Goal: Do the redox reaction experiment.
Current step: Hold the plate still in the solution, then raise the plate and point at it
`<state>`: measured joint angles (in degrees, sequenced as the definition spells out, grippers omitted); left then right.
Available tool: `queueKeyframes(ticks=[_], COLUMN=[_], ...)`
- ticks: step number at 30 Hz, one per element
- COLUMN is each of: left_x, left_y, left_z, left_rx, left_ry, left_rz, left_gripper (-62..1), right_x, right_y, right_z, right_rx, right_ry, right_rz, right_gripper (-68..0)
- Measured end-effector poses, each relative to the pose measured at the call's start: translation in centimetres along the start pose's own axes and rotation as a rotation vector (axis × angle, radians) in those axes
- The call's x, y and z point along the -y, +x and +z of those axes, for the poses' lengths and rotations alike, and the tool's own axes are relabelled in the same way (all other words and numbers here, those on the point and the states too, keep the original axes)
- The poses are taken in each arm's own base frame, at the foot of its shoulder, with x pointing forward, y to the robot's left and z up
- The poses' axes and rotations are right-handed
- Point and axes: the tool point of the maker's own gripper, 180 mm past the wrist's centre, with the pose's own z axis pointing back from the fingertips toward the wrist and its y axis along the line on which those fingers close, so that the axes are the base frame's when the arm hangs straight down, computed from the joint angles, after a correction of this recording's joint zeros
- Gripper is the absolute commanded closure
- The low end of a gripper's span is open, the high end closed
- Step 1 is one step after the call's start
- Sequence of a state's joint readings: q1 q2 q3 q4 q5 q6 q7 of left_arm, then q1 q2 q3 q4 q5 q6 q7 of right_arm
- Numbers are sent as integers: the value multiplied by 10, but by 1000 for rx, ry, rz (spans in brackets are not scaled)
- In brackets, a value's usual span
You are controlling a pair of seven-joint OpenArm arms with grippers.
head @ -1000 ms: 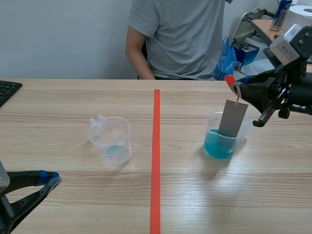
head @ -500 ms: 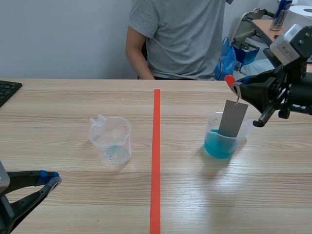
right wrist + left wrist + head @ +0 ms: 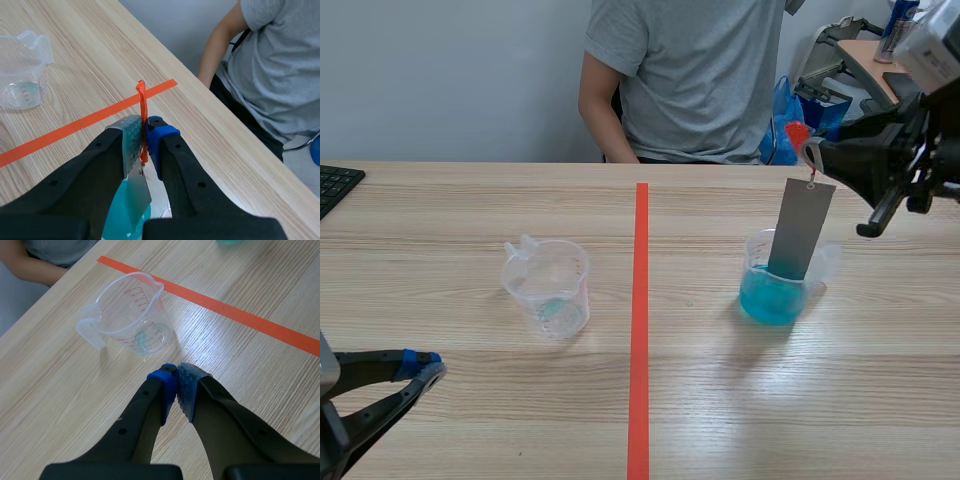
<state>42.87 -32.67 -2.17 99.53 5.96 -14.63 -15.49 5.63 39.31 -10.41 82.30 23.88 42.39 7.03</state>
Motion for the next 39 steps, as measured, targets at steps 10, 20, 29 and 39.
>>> queueKeyframes(ticks=[10, 20, 29, 39], left_x=[0, 0, 0, 0], left_y=[0, 0, 0, 0], left_z=[0, 0, 0, 0], left_rx=[0, 1, 1, 1], left_ry=[0, 0, 0, 0], left_rz=[0, -1, -1, -1], left_gripper=[-18, -18, -18, -18], right_x=[3, 12, 18, 17], right_y=[29, 71, 100, 125], right_z=[11, 24, 34, 41], right_rx=[38, 100, 131, 170], right_ry=[20, 20, -2, -2], right_rz=[21, 28, 33, 39], right_gripper=[-6, -6, -6, -6])
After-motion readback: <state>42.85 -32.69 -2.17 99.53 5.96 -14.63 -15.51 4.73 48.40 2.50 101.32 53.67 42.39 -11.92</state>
